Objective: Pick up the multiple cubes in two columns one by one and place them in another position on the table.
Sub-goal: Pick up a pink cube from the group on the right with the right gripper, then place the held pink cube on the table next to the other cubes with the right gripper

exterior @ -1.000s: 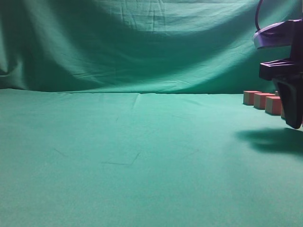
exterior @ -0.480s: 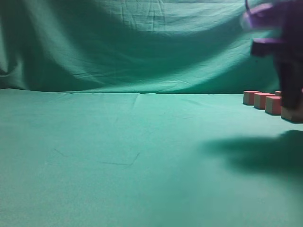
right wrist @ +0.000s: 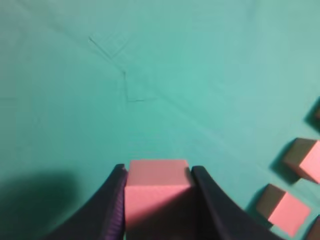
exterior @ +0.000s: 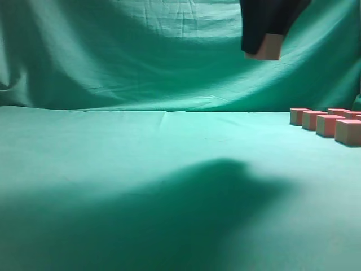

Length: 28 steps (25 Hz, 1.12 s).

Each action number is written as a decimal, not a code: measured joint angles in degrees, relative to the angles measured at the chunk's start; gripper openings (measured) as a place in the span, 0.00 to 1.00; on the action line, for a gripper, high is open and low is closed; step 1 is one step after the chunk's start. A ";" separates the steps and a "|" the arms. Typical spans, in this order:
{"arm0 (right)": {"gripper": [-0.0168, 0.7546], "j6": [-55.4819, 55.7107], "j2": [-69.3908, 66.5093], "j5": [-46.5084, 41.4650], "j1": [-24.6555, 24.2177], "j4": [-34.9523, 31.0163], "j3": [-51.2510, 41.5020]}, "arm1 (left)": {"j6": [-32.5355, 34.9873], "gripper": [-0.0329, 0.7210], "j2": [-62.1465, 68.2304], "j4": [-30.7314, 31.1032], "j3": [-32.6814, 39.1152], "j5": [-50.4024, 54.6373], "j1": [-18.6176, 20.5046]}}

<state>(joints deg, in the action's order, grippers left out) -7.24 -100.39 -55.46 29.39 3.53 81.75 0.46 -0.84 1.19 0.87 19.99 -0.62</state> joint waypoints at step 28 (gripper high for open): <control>0.36 -14.69 -23.86 -1.27 0.00 -5.99 16.87 | 0.00 0.04 0.00 0.00 0.00 0.00 0.00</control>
<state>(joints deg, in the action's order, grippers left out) -21.93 -124.25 -56.73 29.39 -2.46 98.62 0.46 -0.84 1.19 0.87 19.99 -0.62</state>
